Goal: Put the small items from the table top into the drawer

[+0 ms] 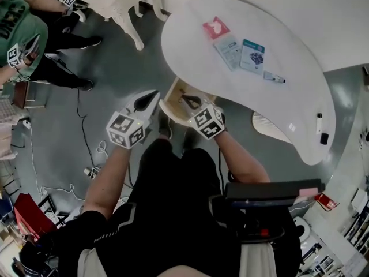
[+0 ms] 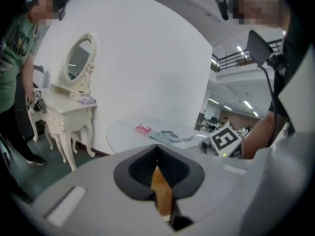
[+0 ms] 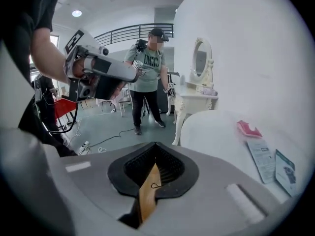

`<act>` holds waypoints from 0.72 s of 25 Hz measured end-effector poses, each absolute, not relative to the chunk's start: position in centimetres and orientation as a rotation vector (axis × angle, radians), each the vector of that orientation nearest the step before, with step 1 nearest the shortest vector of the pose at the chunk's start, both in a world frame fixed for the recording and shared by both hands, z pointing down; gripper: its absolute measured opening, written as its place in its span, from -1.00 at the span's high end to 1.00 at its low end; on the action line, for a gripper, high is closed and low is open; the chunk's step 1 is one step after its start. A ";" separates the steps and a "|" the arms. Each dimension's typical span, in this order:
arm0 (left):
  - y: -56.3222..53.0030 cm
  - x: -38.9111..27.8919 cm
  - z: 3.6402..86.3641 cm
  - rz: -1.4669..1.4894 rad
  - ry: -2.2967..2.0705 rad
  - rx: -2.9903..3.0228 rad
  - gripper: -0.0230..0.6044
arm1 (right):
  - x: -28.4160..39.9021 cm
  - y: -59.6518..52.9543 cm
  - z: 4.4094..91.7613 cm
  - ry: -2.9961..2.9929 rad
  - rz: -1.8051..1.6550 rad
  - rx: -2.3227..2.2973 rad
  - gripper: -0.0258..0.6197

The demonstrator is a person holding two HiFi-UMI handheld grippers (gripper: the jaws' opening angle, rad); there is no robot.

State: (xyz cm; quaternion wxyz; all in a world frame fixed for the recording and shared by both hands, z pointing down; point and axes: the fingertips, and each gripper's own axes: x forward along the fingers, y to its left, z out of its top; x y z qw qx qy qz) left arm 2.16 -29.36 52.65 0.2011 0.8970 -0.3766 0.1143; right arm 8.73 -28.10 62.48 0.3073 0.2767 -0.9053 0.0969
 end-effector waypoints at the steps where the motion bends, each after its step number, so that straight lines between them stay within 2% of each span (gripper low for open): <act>1: -29.0 2.3 52.2 0.318 -1.061 2.509 0.92 | 8.9 -28.0 61.7 -2.409 0.260 0.750 0.91; 9: -26.6 2.8 48.6 0.324 -1.017 2.562 0.93 | 8.4 -26.7 55.1 -2.512 0.170 0.810 0.91; 18: -26.5 -0.6 44.3 0.338 -0.981 2.670 0.93 | 6.6 -27.7 46.3 -2.604 0.183 1.078 0.91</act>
